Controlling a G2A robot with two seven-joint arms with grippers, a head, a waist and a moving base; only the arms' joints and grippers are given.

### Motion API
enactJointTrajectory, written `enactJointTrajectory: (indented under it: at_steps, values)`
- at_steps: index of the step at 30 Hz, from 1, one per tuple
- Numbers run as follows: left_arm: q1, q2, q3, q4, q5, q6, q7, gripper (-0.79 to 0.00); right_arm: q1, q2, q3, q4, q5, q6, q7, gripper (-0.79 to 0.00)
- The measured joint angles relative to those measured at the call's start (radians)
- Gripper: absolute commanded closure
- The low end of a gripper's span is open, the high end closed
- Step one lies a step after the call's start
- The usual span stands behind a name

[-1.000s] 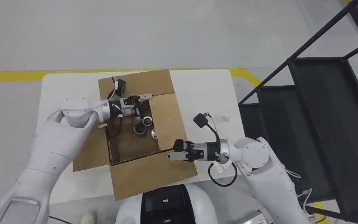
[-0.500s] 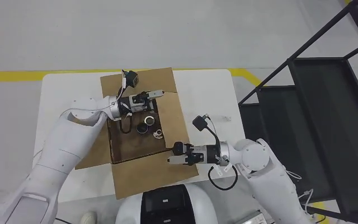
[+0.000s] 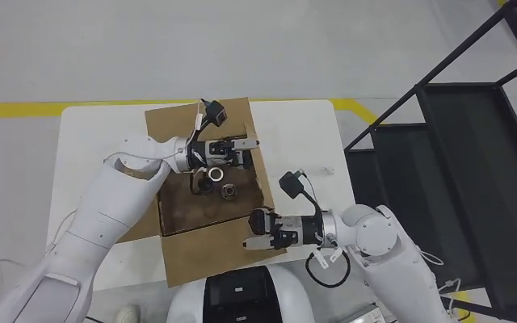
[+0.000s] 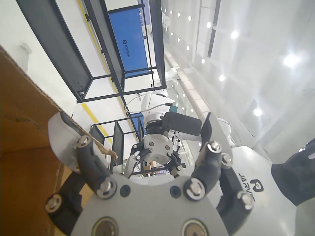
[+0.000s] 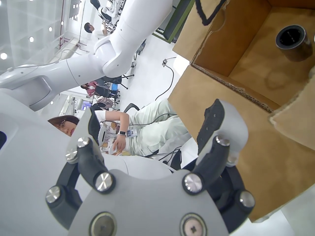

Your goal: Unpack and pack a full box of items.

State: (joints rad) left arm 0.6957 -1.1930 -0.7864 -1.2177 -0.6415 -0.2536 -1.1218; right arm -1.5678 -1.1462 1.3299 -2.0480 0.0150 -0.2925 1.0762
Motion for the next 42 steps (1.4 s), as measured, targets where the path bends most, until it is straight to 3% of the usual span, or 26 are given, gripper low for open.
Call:
enactJointTrajectory:
  at_steps: [6, 11, 15, 21, 24, 33, 42]
  values:
    - [-0.037, -0.029, 0.027, 0.057, -0.041, -0.015, -0.036, -0.785, 0.018, 0.007, 0.045, 0.058, -0.046, 0.058, -0.085, -0.785]
    - [-0.029, -0.012, -0.032, 0.057, -0.010, -0.062, -0.069, -0.785, -0.007, 0.014, 0.090, 0.048, -0.062, 0.075, -0.136, -0.785]
    - [0.025, 0.034, -0.159, 0.002, 0.023, -0.066, -0.091, -0.785, -0.033, 0.020, 0.118, 0.055, -0.083, 0.107, -0.167, -0.785]
    - [0.185, 0.126, -0.452, -0.146, 0.119, -0.009, -0.106, -0.785, -0.042, 0.026, 0.124, 0.086, -0.214, 0.211, -0.228, -0.785]
    - [0.253, 0.156, -0.580, -0.200, 0.160, 0.003, -0.104, -0.785, -0.029, 0.026, 0.097, 0.095, -0.271, 0.254, -0.249, -0.785]
    - [0.426, 0.203, -0.840, -0.245, 0.154, -0.001, -0.100, -0.785, 0.036, 0.023, 0.012, 0.156, -0.339, 0.326, -0.248, -0.785]
    - [0.521, 0.220, -0.969, -0.220, 0.073, 0.005, -0.094, -0.785, 0.086, 0.020, -0.038, 0.184, -0.334, 0.347, -0.238, -0.785]
